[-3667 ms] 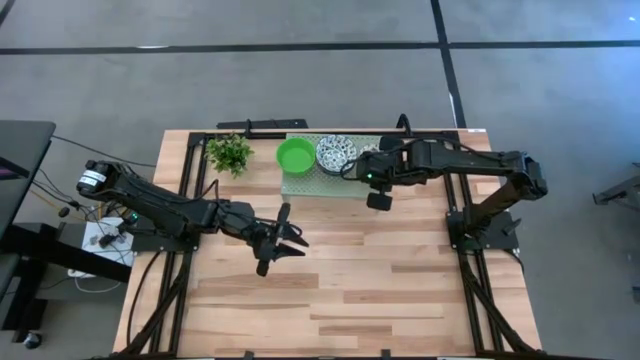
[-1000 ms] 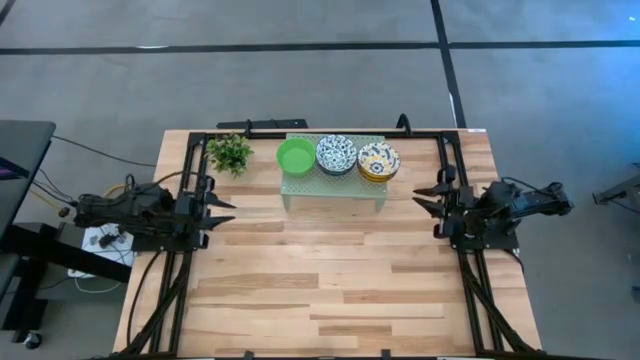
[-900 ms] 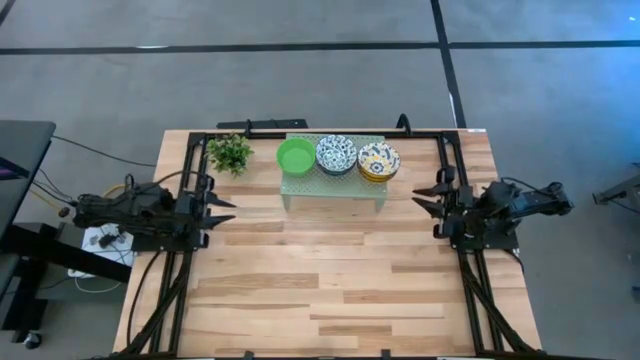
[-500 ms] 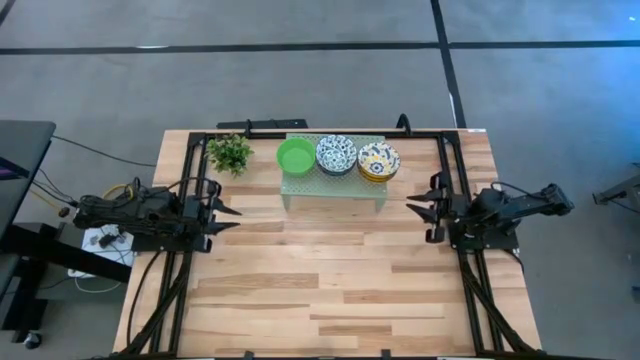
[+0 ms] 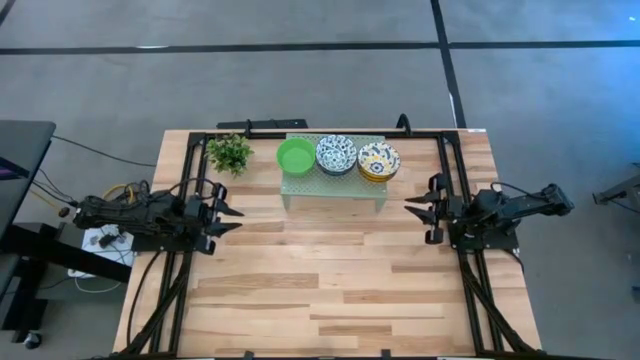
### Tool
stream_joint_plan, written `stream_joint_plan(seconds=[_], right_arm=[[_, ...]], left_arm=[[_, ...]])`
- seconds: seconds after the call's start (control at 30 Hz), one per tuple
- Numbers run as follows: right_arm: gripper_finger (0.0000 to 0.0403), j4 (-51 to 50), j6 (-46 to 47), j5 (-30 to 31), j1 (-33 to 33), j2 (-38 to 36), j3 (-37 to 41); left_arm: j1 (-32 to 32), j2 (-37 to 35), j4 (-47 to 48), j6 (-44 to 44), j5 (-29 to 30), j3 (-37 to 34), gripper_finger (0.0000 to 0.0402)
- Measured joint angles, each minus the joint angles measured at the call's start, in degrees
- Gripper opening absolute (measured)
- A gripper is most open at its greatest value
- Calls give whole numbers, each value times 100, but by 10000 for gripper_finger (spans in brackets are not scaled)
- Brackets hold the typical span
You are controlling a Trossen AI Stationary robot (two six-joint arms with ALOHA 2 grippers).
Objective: Pick & Place Mini bowls
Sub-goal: Return to Home Position
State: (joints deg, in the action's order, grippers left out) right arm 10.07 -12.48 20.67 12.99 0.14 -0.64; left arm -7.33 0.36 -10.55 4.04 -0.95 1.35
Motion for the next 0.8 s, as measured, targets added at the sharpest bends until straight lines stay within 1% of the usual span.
stream_joint_plan(seconds=[0.17, 0.23, 0.37, 0.8], right_arm=[[79, -17, -1, -447, 0, 0, 0], [79, -17, -1, -524, -1, 0, 0], [79, -30, 188, -562, 0, 0, 0], [79, -185, 118, -567, -2, 0, 24]], left_arm=[[0, 2, -136, -156, 1, -57, 117], [0, 2, -159, -151, 0, -57, 117], [0, 15, -191, -156, 2, -103, 117], [0, 11, -236, -147, 3, -103, 117]])
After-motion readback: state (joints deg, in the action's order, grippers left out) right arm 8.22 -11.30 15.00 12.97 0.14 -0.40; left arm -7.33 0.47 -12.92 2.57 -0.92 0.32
